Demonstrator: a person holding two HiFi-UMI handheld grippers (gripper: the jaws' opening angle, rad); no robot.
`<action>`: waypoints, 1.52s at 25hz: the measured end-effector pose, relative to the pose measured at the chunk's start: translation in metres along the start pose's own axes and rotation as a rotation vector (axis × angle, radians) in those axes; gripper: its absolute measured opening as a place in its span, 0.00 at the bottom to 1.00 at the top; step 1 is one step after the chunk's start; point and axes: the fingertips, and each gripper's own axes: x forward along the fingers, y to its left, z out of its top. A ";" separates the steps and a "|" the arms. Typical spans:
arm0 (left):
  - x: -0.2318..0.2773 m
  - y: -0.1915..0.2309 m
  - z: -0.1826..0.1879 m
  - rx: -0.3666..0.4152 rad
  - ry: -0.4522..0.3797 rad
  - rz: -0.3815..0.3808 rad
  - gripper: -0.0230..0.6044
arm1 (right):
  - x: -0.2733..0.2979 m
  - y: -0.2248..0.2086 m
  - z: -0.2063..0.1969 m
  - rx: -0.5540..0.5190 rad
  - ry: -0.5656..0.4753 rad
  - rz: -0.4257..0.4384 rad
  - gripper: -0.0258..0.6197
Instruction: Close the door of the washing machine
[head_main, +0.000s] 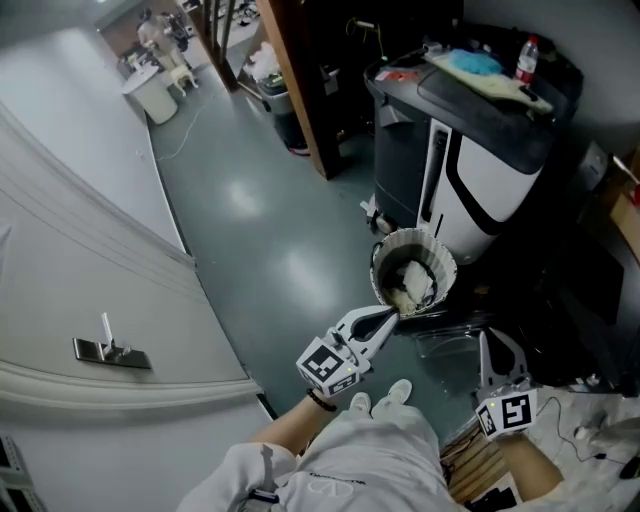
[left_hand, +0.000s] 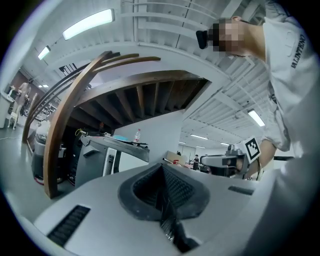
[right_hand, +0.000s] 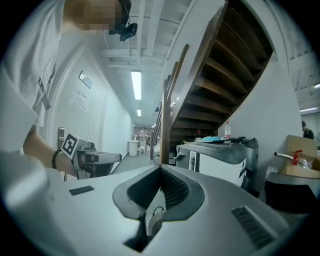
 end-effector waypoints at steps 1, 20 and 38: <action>0.007 0.002 -0.002 -0.008 0.001 0.006 0.02 | 0.004 -0.006 -0.005 0.010 0.002 0.006 0.06; 0.086 0.062 -0.111 -0.065 0.125 -0.019 0.02 | 0.084 -0.016 -0.162 0.117 0.143 0.098 0.06; 0.081 0.094 -0.313 0.024 0.406 -0.281 0.08 | 0.120 0.027 -0.325 0.228 0.298 0.010 0.06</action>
